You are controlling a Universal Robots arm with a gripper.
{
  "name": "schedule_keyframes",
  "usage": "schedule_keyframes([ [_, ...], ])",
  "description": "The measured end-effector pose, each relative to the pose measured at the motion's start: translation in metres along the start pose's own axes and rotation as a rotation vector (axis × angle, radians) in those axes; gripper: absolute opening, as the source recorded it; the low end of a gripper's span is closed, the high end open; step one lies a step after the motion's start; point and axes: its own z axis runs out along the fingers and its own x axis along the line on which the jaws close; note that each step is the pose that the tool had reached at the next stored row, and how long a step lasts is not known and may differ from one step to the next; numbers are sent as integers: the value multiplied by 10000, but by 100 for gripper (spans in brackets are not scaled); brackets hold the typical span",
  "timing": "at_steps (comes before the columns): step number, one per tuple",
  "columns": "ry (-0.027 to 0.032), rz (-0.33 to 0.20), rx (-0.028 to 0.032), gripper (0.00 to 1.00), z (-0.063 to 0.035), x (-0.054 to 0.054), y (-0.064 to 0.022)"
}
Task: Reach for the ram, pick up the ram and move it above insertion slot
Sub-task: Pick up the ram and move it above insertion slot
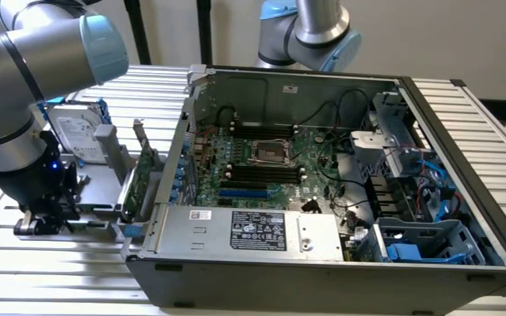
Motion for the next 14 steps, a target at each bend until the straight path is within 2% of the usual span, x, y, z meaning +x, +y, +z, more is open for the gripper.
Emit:
schedule_keyframes([
  [1,-1,-2,0,28,1,0,0],
  [2,-1,-2,1,28,1,0,0],
  [3,-1,-3,1,22,2,0,0],
  [4,-1,-3,1,22,2,0,0],
  [5,-1,-3,1,15,2,0,0],
  [14,-1,-3,1,13,2,0,0],
])
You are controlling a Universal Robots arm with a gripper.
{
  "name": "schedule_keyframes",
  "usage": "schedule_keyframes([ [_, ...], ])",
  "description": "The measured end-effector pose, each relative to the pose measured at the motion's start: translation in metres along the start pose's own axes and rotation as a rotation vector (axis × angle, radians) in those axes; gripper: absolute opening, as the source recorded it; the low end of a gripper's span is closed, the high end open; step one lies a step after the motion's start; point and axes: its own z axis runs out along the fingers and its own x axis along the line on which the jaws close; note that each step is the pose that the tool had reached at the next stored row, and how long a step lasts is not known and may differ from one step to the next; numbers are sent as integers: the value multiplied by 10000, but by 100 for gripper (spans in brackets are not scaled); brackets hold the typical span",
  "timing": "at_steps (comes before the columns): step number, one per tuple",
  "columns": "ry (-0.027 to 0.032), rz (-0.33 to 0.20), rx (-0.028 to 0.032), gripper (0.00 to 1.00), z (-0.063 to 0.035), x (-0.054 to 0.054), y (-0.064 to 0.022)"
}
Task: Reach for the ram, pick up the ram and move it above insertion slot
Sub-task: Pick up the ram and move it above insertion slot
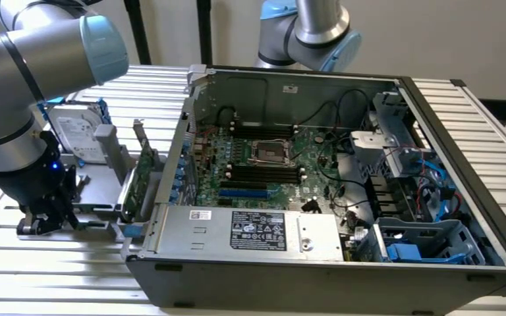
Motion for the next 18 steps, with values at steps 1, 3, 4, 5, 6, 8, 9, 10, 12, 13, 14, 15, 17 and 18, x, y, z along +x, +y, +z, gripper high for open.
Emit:
schedule_keyframes([
  [1,0,0,0,13,0,0,0],
  [3,0,0,0,13,0,0,0],
  [4,-3,0,1,13,0,0,0],
  [5,-5,1,1,13,0,0,0],
  [6,-11,2,1,13,0,0,0],
  [8,-26,7,0,13,-2,1,0],
  [9,-35,11,2,13,-2,1,0],
  [10,-44,14,2,13,-6,1,1],
  [12,-67,18,2,13,-20,1,1],
  [13,-74,19,1,13,-28,2,1],
  [14,-77,19,1,13,-36,2,1],
  [15,-80,19,1,13,-45,2,1],
  [17,-84,19,2,13,-67,2,2],
  [18,-84,19,0,13,-80,2,2],
])
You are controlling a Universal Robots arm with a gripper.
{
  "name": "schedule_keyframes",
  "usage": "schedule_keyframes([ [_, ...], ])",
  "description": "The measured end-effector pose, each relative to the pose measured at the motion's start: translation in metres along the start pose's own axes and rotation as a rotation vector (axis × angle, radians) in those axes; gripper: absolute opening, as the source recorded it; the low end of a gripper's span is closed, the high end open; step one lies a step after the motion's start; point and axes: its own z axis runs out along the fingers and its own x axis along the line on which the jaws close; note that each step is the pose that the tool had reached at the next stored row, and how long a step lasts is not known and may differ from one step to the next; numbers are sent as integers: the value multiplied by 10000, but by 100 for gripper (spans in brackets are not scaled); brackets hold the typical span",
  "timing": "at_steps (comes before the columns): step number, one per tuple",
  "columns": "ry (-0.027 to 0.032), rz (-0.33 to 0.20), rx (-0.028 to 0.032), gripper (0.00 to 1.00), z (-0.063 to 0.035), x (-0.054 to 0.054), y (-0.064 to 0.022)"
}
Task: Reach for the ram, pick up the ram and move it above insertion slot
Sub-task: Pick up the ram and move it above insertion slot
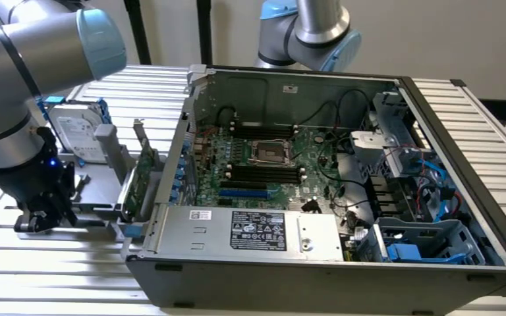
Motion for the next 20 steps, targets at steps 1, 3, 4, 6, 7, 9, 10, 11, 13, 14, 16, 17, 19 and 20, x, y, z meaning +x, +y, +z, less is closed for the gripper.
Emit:
schedule_keyframes([
  [1,-2,-1,1,13,-15,0,0],
  [3,-2,0,1,13,-59,0,1],
  [4,-3,0,1,13,-89,0,2],
  [6,-2,0,1,13,-155,-1,4],
  [7,-1,0,0,13,-196,0,5],
  [9,-2,0,1,13,-287,0,7],
  [10,0,0,0,13,-332,-1,9],
  [11,-2,0,2,13,-376,-1,10],
  [13,-1,-1,0,13,-469,-1,11],
  [14,-1,-1,1,13,-514,-1,10],
  [16,-1,0,0,13,-607,-1,10],
  [17,-2,0,1,13,-652,-1,7],
  [19,-1,-2,0,13,-743,-1,-9],
  [20,-1,-3,1,13,-789,-1,-31],
])
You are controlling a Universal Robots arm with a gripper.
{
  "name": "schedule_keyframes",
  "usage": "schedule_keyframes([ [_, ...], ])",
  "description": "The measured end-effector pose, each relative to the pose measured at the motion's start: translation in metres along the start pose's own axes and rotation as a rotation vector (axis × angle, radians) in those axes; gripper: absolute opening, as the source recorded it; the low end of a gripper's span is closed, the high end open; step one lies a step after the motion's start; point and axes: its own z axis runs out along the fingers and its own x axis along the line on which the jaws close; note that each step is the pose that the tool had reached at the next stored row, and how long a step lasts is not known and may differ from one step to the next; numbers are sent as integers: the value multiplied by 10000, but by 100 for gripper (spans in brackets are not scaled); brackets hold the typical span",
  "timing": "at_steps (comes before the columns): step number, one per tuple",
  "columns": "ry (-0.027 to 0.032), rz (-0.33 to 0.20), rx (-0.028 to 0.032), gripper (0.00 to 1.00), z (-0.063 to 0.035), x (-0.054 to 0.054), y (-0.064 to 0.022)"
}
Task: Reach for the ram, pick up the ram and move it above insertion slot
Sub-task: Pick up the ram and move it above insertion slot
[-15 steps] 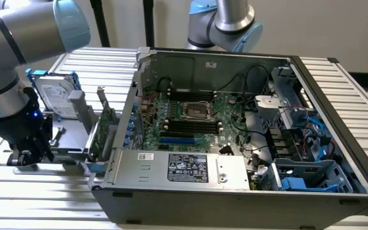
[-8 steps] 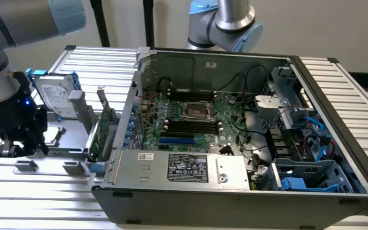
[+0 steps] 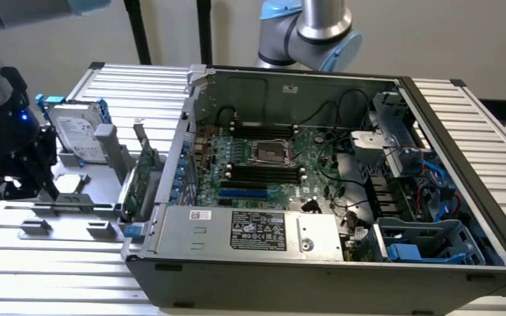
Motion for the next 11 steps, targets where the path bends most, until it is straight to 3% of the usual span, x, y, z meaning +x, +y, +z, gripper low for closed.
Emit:
schedule_keyframes([
  [11,-50,-20,0,13,-511,1,-352],
])
